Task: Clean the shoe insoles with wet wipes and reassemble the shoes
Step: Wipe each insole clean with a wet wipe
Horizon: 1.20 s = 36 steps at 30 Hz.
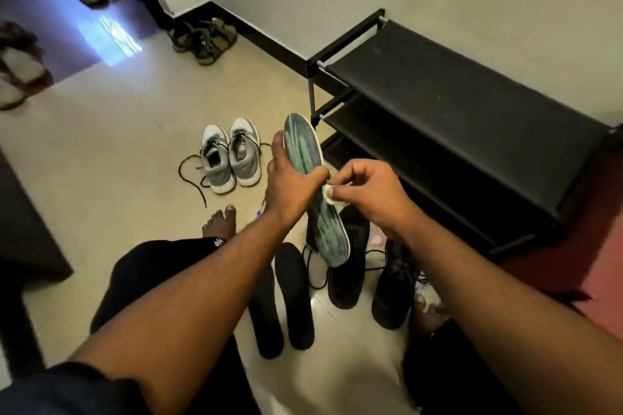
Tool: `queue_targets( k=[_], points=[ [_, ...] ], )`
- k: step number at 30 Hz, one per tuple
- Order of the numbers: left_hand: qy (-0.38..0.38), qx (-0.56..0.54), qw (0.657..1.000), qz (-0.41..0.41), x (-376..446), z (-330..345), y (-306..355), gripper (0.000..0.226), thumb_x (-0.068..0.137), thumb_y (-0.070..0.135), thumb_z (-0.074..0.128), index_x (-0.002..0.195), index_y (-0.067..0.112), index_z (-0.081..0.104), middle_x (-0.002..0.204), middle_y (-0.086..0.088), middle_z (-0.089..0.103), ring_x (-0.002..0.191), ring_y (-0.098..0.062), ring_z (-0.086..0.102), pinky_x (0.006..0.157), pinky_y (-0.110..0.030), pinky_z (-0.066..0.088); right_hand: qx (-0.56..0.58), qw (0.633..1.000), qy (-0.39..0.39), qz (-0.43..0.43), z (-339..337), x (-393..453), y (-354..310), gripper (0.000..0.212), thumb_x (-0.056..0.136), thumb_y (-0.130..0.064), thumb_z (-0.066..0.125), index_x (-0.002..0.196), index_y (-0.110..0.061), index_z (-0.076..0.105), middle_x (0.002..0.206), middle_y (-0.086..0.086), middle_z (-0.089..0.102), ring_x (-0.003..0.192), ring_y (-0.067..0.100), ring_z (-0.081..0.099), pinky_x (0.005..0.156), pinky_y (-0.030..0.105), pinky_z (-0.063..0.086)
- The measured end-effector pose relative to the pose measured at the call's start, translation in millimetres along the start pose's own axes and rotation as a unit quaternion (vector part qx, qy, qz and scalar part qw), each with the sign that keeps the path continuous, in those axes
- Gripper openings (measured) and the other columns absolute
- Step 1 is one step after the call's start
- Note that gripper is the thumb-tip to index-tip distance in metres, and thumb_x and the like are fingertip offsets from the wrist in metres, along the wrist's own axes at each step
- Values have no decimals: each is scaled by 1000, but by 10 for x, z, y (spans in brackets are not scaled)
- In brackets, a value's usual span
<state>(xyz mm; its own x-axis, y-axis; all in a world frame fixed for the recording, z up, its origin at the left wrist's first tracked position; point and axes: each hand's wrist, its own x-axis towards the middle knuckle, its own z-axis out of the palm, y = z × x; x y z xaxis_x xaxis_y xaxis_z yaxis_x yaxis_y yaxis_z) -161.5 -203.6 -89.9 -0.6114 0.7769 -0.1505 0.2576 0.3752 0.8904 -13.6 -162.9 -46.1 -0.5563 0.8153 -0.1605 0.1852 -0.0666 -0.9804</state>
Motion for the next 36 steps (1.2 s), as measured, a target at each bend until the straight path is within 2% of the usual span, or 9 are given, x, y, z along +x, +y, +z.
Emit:
queue_targets(
  k=[10,13,15,18,22,25,28,31,36],
  points=[
    [14,-116,993,23,-469,-406,392,108,65,52,82,147,51,13,134,1,46,113,-15,55,91,-42,52,37,997,51,-52,139,-440,-212,11,75,4,77,76,-3,69,80,18,69,75,20,64,77,38,56],
    [-15,-219,974,-61,-444,-507,488,83,81,61,68,149,45,22,129,-3,58,106,-24,63,80,-40,51,68,995,57,-50,45,-438,-277,13,73,8,76,74,-2,67,74,11,68,74,20,63,74,32,56],
    [-85,-269,956,-78,-331,-567,512,58,91,64,51,138,31,48,117,-9,68,97,-26,67,82,-45,54,110,991,63,-38,-22,-389,-307,17,71,9,77,71,-7,69,72,6,68,73,19,63,71,30,54],
    [-237,-371,894,-77,-45,-578,522,66,91,68,43,125,16,64,118,-15,66,109,-33,61,102,-58,45,169,983,61,-26,-86,-307,-357,21,64,3,81,65,-17,72,73,8,68,78,29,58,79,41,47],
    [-394,-525,745,-120,315,-427,479,97,76,78,51,149,15,42,148,-19,46,134,-39,46,115,-57,31,227,973,49,-2,-149,-235,-313,18,56,1,79,61,-15,71,70,6,68,67,19,64,72,34,52],
    [-438,-520,721,-137,486,-263,445,104,75,86,34,153,16,35,152,-19,43,135,-43,44,111,-64,30,212,977,24,12,-154,-129,-245,15,57,3,75,63,-10,70,80,15,69,74,23,67,73,32,57],
    [-430,-521,721,-151,590,-117,481,95,84,84,21,148,17,42,148,-17,48,119,-39,58,95,-63,47,196,980,23,37,-160,-1,-153,14,59,5,74,69,-3,67,91,20,69,85,26,68,75,32,57],
    [-402,-525,732,-165,648,-55,501,87,86,80,24,134,15,55,141,-17,53,103,-34,62,79,-52,54,150,986,49,55,-271,133,-99,14,65,5,74,71,-5,67,79,13,69,75,22,65,72,32,54],
    [-491,-530,670,-169,560,11,390,84,82,73,35,141,14,48,139,-16,50,102,-36,60,80,-51,51,207,971,85,88,-616,333,-181,11,73,1,65,78,-8,62,72,8,64,64,19,66,65,31,57]
  ],
)
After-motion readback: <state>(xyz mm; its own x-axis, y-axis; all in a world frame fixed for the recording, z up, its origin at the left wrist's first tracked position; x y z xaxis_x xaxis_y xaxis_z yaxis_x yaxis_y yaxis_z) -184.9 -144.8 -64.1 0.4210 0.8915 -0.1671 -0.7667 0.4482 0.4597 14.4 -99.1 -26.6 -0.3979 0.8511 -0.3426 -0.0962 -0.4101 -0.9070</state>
